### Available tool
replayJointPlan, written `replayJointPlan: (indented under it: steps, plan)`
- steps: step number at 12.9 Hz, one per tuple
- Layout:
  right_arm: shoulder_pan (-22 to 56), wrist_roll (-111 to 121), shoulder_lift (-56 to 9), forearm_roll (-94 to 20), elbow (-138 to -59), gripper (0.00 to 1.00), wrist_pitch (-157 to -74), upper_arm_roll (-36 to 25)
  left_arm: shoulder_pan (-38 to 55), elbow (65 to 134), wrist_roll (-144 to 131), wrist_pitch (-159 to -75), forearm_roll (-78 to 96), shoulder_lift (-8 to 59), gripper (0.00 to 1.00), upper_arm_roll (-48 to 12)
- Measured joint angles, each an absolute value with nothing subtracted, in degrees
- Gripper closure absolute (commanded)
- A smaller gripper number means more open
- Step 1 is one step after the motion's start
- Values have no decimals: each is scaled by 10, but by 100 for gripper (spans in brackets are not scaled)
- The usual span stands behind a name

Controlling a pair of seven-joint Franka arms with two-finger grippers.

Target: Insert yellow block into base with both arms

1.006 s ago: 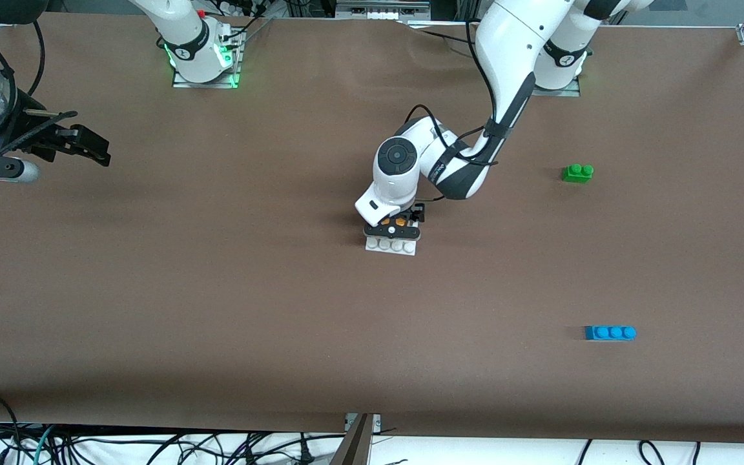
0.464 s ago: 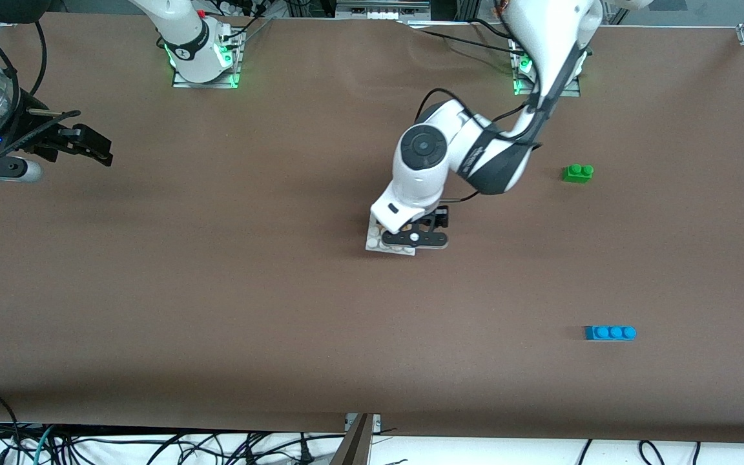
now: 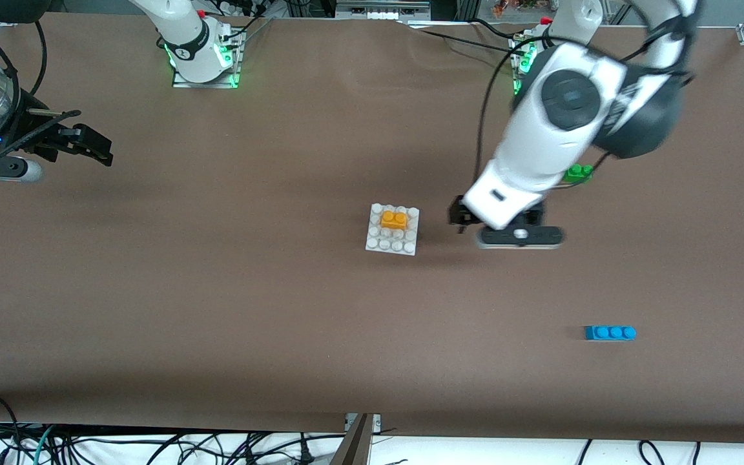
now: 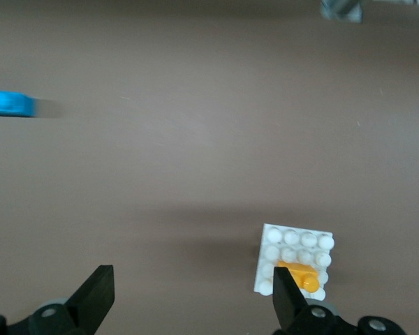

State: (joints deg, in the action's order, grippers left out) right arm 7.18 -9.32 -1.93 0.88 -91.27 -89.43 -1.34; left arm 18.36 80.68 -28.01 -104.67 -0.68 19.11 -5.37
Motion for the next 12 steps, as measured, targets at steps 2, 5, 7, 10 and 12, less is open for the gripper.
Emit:
replayJointPlan:
  steps: [2,5,7,10,12]
  plan:
    - [72,-93,-19,9,-913,1,-894,-13,124,807,-241,-999,6,149,0,-53]
    - [72,-93,-19,9,-912,1,-894,-13,53,808,-145,-952,10,119,0,-52]
    - [72,-93,-19,9,-912,1,-894,-13,22,809,-107,-925,10,112,0,-53]
    - [72,-93,-19,9,-912,1,-894,-13,-13,810,-30,-907,10,107,0,-53]
    - [72,-93,-19,9,-912,1,-894,-14,-30,812,-12,-905,10,106,0,-53]
